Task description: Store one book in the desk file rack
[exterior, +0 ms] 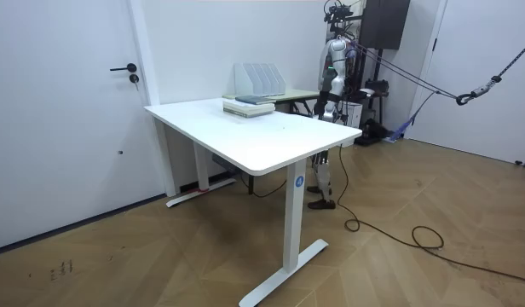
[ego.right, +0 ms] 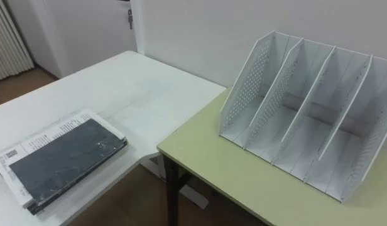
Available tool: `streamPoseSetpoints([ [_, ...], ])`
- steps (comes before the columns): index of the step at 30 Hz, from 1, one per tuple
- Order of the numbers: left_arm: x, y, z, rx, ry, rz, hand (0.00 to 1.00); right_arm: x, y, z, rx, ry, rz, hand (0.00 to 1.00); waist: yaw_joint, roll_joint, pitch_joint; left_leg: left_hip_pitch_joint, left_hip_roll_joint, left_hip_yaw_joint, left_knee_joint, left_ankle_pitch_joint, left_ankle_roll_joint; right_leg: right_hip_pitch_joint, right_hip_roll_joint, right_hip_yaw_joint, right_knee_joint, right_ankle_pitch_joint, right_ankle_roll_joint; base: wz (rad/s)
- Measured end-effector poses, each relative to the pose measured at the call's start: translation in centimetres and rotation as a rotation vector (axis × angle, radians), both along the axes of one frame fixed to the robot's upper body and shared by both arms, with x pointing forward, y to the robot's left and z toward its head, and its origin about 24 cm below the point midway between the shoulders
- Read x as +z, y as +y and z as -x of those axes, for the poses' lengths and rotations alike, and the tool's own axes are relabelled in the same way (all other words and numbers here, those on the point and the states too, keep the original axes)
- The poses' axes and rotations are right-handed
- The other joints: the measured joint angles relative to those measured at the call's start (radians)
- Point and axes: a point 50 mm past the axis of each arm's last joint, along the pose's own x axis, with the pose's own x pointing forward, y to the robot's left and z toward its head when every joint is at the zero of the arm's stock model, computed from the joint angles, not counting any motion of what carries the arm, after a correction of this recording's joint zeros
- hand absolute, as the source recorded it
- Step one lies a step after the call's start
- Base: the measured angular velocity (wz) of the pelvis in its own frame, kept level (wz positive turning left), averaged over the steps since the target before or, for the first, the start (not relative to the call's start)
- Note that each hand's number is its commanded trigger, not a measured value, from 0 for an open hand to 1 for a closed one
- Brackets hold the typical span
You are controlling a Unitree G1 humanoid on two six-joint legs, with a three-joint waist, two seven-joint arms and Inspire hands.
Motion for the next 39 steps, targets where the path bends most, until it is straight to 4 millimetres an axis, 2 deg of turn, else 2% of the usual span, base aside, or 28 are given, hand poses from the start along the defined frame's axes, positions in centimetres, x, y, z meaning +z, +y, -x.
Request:
streamPoseSetpoints([
  [14,0.0,0.0,-0.1,-0.005,-0.006,-0.005,0.0,0.0,0.0,-0.4,0.009,-0.019,-0.002,0.0,0.001,0.004,0.0002,0.0,0.0,0.001,-0.001,0.0,0.0,0.001,0.001,0.003,-0.001,0.0,0.0,0.0],
  [22,0.4,0.4,-3.0,-0.185,-0.089,-0.065,0.0,0.1,0.0,-2.0,0.045,-0.078,0.017,0.0,-0.001,0.018,0.0021,0.0,0.0,0.001,0.0,0.0,0.0,0.001,0.001,0.001,-0.003,0.001,0.0,0.0],
  [25,0.8,0.5,-5.2,-0.262,-0.164,-0.101,0.0,0.1,0.0,-2.5,0.058,-0.109,0.035,0.0,-0.004,0.017,0.0018,-0.008,0.0,0.0,0.0,0.0,0.0,-0.007,0.001,-0.002,-0.001,0.001,0.0,0.0],
  [27,1.5,0.2,-8.3,-0.316,-0.288,-0.125,0.0,0.2,0.0,-3.7,0.077,-0.145,0.035,0.0,-0.004,0.015,0.0037,-0.022,0.0,-0.001,0.002,0.001,0.0,-0.021,0.0,-0.003,-0.002,0.005,-0.001,0.0],
  [28,1.7,0.0,-9.0,-0.334,-0.32,-0.127,0.0,0.2,0.0,-3.9,0.076,-0.158,0.034,0.0,-0.006,0.017,0.0047,-0.023,0.0,0.0,0.002,0.001,0.0,-0.021,0.0,-0.003,-0.003,0.005,-0.001,0.0],
  [33,3.8,-2.9,-13.9,-0.541,-0.57,-0.115,0.0,0.4,0.3,-5.3,0.086,-0.246,0.031,0.0,-0.025,0.012,0.0052,-0.022,-0.002,0.0,0.0,0.001,0.0,-0.018,0.0,-0.001,-0.005,0.006,0.001,0.0],
  [39,6.2,-5.9,-17.3,-0.793,-0.735,-0.144,0.0,0.5,0.4,-5.9,0.094,-0.281,0.023,0.0,-0.06,0.011,0.0053,-0.022,-0.002,0.002,-0.003,0.001,0.0,-0.013,0.001,-0.002,-0.019,0.007,0.001,0.01],
])
